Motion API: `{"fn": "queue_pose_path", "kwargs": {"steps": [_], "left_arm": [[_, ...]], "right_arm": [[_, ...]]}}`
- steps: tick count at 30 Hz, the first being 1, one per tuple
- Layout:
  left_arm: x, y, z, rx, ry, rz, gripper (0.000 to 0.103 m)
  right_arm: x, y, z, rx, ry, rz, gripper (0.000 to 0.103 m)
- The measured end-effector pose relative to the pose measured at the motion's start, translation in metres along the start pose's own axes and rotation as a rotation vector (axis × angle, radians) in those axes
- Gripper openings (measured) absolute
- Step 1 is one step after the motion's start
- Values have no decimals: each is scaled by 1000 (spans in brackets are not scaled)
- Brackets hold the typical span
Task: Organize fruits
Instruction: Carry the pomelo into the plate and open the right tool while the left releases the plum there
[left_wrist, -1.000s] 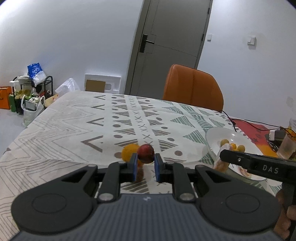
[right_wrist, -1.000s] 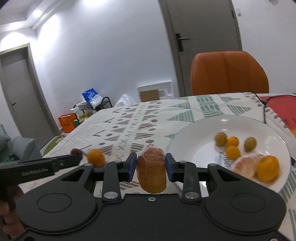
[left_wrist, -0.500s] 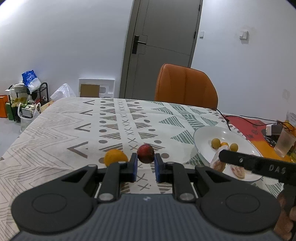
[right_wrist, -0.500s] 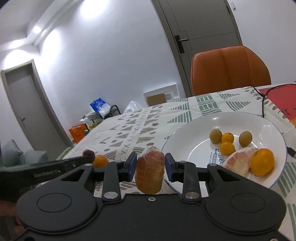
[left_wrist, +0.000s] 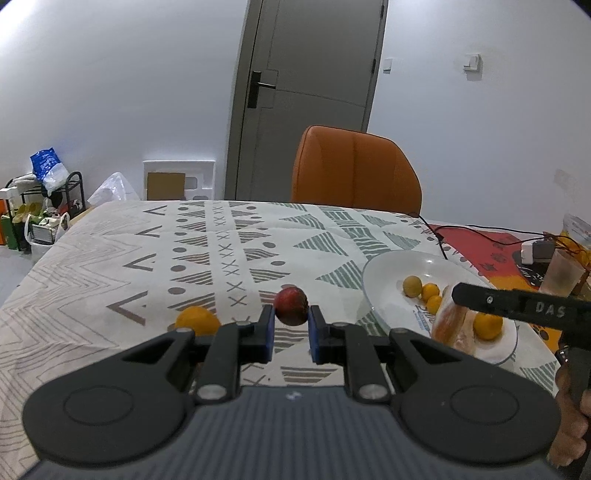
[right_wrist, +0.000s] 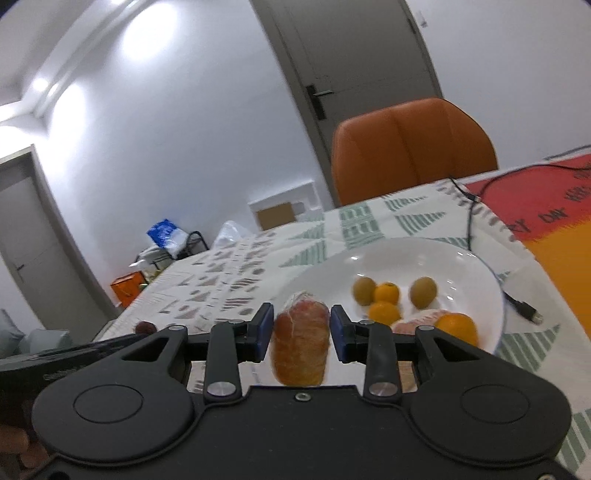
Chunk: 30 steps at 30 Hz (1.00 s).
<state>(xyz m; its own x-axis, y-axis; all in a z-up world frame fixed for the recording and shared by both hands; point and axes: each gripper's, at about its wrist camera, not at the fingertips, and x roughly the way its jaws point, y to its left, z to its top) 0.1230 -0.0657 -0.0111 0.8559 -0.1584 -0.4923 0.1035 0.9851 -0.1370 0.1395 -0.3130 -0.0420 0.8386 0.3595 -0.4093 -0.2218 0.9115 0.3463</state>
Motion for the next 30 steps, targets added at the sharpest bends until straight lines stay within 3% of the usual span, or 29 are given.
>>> {"fn": "queue_pose_path", "kwargs": {"steps": [30], "left_arm": [[34, -81, 12, 111, 12, -145, 18]], "right_arm": [[-37, -40, -10, 41, -16, -62, 45]]}}
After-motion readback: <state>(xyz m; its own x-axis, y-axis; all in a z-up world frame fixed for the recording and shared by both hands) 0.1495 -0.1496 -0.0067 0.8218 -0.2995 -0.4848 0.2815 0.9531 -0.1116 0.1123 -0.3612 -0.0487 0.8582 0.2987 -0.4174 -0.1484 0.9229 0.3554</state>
